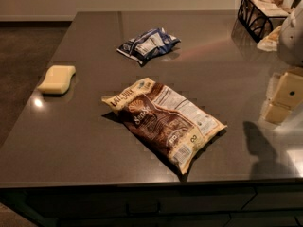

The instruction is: Move brown chip bag near blue chip bag

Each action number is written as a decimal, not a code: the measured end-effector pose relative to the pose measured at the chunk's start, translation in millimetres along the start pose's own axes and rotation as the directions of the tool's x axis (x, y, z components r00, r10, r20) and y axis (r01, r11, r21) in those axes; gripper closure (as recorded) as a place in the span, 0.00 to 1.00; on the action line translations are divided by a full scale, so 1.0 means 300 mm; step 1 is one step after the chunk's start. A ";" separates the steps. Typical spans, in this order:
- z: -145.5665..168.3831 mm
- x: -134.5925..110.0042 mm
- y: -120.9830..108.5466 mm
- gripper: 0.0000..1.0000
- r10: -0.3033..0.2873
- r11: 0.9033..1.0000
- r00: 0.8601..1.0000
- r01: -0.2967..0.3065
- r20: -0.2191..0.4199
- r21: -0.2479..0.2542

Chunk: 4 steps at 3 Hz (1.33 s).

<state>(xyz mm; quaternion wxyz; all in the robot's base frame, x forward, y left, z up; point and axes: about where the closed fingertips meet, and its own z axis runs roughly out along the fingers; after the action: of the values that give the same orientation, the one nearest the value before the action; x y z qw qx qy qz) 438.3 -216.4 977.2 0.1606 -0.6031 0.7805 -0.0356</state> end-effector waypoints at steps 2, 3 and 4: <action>0.025 -0.031 0.001 0.00 0.018 1.000 1.000 -0.018 0.004 -0.015; 0.124 -0.128 0.016 0.00 0.079 0.994 0.997 -0.078 0.021 -0.075; 0.240 -0.223 0.042 0.00 0.168 0.977 0.986 -0.164 0.017 -0.139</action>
Offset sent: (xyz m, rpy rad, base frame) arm 0.0200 0.0557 -0.0427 0.0637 0.1172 -0.0756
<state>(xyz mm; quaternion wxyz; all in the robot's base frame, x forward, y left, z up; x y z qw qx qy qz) 462.3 -139.3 919.9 0.1322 -0.5460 0.8263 0.0400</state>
